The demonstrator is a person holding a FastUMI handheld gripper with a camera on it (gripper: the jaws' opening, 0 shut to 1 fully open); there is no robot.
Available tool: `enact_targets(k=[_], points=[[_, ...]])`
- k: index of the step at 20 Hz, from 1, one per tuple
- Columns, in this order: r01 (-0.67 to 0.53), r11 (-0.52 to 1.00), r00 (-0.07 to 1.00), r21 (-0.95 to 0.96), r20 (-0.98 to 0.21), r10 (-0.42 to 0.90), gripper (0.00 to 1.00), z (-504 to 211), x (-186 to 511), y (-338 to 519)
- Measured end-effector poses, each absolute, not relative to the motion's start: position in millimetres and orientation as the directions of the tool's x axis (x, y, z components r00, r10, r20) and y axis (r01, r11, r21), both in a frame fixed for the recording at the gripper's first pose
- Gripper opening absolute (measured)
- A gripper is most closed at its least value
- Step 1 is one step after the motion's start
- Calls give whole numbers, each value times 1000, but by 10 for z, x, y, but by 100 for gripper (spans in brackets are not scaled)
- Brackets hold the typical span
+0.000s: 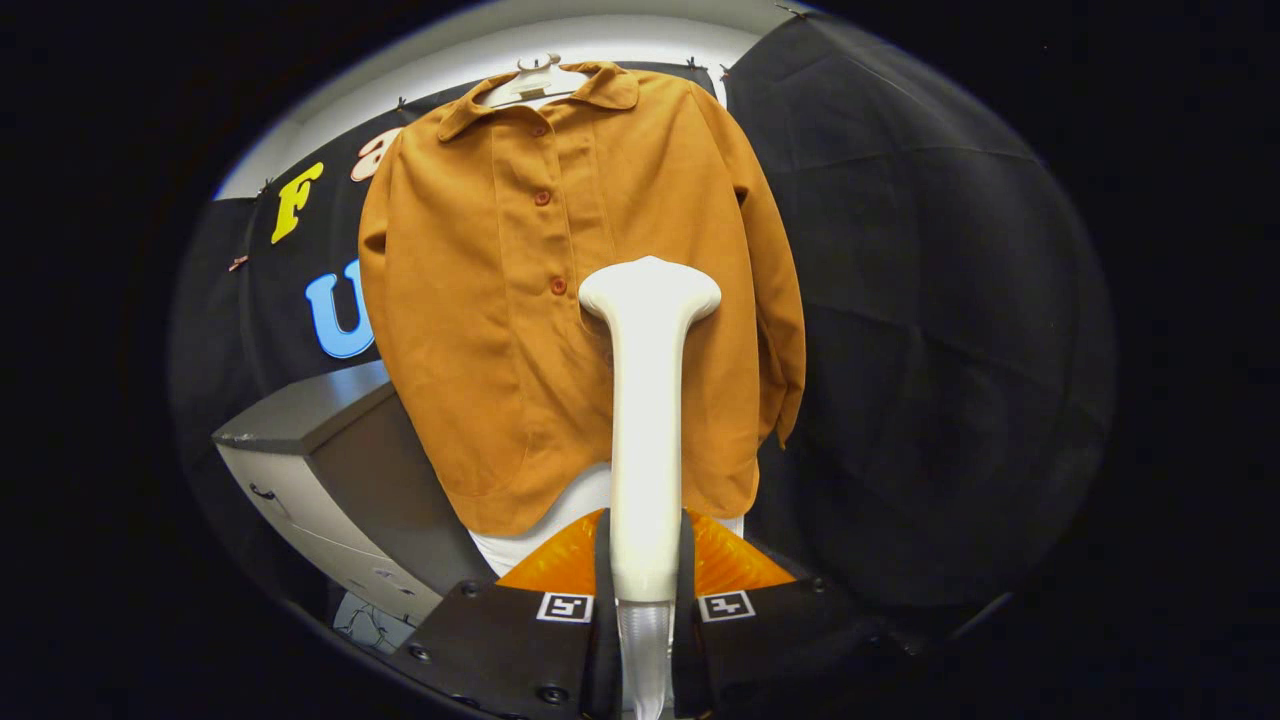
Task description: Iron the clothes twice with a garment steamer, once on the left side and once on the right side.
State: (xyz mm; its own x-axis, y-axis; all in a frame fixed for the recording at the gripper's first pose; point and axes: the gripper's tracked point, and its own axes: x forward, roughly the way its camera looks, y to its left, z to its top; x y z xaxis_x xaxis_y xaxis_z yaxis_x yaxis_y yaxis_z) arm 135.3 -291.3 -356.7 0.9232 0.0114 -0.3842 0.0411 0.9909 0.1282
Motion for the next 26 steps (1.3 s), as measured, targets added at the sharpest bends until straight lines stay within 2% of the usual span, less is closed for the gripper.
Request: enact_targets(k=[15, 21, 26], points=[[64, 994, 867, 93, -498, -9, 24, -3992, 817, -2774], [93, 990, 890, 107, -455, -34, 24, -3598, 567, -2582], [100, 990, 938, 99, -340, -60, 23, -2745, 575, -2371]])
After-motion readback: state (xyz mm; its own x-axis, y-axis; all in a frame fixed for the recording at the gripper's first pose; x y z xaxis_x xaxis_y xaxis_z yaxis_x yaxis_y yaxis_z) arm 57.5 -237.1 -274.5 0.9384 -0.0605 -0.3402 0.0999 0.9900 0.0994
